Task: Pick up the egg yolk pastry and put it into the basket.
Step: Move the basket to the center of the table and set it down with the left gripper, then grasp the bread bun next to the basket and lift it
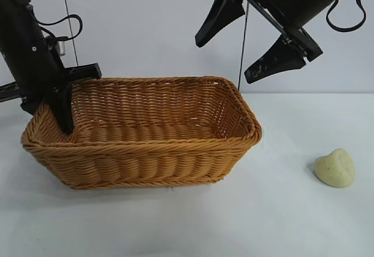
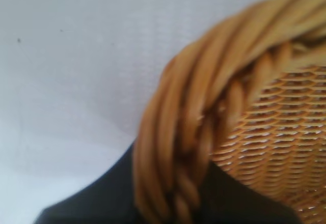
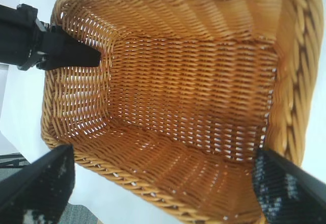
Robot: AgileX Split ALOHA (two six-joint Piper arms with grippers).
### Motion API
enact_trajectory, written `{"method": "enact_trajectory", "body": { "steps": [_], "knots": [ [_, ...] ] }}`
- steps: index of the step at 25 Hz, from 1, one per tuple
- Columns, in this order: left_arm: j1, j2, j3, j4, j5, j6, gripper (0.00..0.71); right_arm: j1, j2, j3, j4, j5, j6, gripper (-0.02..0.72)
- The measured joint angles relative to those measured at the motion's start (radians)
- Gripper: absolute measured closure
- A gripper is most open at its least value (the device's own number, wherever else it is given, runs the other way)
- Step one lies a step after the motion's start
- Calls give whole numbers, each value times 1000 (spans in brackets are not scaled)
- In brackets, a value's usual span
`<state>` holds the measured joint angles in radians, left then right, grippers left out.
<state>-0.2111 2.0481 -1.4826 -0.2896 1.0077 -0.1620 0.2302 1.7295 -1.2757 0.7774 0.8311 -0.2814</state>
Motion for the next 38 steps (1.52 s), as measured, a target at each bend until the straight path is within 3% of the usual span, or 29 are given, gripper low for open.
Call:
{"method": "enact_trajectory", "body": {
  "steps": [6, 19, 22, 25, 27, 31, 38],
  "knots": [
    [-42, 23, -12, -13, -11, 10, 564, 0, 0, 0, 0, 0, 0, 52],
    [-41, 114, -17, -17, -58, 32, 550, 0, 0, 0, 0, 0, 0, 52],
    [-41, 114, -17, -24, -58, 32, 401, 0, 0, 0, 0, 0, 0, 52],
    [-41, 114, -17, -24, -55, 32, 168, 0, 0, 0, 0, 0, 0, 52],
    [-41, 114, -24, -24, -38, 32, 82, 0, 0, 0, 0, 0, 0, 52],
    [-41, 115, -82, -24, 37, 32, 30, 0, 0, 0, 0, 0, 0, 52],
    [-41, 115, -293, 2, 190, 32, 21, 0, 0, 0, 0, 0, 0, 52]
  ]
}}
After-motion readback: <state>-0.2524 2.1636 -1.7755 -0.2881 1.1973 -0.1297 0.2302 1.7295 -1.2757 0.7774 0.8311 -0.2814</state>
